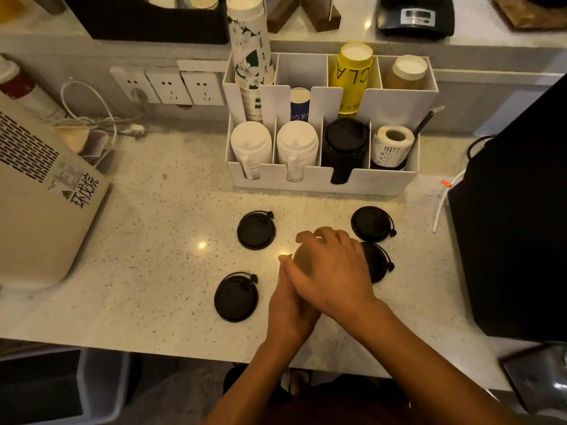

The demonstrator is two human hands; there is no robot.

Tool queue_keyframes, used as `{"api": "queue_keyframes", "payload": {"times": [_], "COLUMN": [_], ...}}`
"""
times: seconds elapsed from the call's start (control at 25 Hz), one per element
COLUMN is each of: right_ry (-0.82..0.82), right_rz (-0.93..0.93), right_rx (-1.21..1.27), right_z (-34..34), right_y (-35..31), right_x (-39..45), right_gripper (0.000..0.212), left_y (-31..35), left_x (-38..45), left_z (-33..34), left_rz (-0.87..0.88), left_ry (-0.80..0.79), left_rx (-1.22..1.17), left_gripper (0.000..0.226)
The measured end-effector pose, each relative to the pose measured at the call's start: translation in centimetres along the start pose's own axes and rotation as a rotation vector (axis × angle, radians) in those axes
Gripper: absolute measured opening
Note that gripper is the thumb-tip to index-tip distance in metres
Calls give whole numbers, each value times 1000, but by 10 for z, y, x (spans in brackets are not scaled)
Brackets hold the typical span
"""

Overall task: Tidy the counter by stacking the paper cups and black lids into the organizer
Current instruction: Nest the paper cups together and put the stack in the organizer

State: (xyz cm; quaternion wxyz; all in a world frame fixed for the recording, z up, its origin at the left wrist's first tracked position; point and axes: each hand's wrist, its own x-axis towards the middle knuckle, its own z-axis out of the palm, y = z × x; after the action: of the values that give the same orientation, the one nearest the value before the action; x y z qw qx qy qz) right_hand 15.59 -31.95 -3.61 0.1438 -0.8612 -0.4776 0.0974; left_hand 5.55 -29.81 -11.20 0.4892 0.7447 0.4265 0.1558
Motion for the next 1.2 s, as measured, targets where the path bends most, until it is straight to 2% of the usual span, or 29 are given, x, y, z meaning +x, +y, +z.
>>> {"api": "queue_keyframes", "payload": {"times": [0.16, 0.32, 0.44, 0.48, 0.52, 0.6, 0.72, 0.8, 0.88, 1.0, 1.08, 1.2], "right_ry": [-26, -17, 26, 37, 39, 42, 102, 126, 90, -18, -12, 34], "right_rz": [48, 52, 67, 73, 81, 102, 121, 204, 325, 424, 464, 508], "right_rx": [13, 20, 83, 118, 149, 202, 340, 521, 587, 635, 641, 575], "right_z": [2, 5, 7, 7, 7, 4, -2, -8, -10, -3, 4, 8], "right_y": [-7, -3, -3, -2, -1, -2, -2, 4, 15, 21, 21, 23], "right_x": [6, 7, 7, 7, 6, 4, 3, 7, 10, 8, 11, 14], "right_gripper": [45, 47, 51, 53, 55, 55, 43, 36, 32, 45, 51, 58], "left_y": [3, 8, 5, 5, 6, 19, 55, 72, 76, 75, 74, 72], "left_x": [2, 5, 7, 8, 10, 13, 20, 24, 28, 27, 31, 34], "left_z": [2, -2, -32, -45, -54, -59, -46, -39, -35, -31, -28, -30], "left_rz": [32, 30, 23, -10, -37, -45, -5, 45, 50, 95, 129, 60], "left_ry": [20, -33, -258, -339, -370, -251, -54, -51, -70, -12, 43, 46], "left_rx": [43, 33, -230, -337, -415, -445, -335, -162, 59, 303, 332, 284], "left_gripper": [62, 58, 72, 70, 66, 56, 52, 58, 57, 47, 39, 39]}}
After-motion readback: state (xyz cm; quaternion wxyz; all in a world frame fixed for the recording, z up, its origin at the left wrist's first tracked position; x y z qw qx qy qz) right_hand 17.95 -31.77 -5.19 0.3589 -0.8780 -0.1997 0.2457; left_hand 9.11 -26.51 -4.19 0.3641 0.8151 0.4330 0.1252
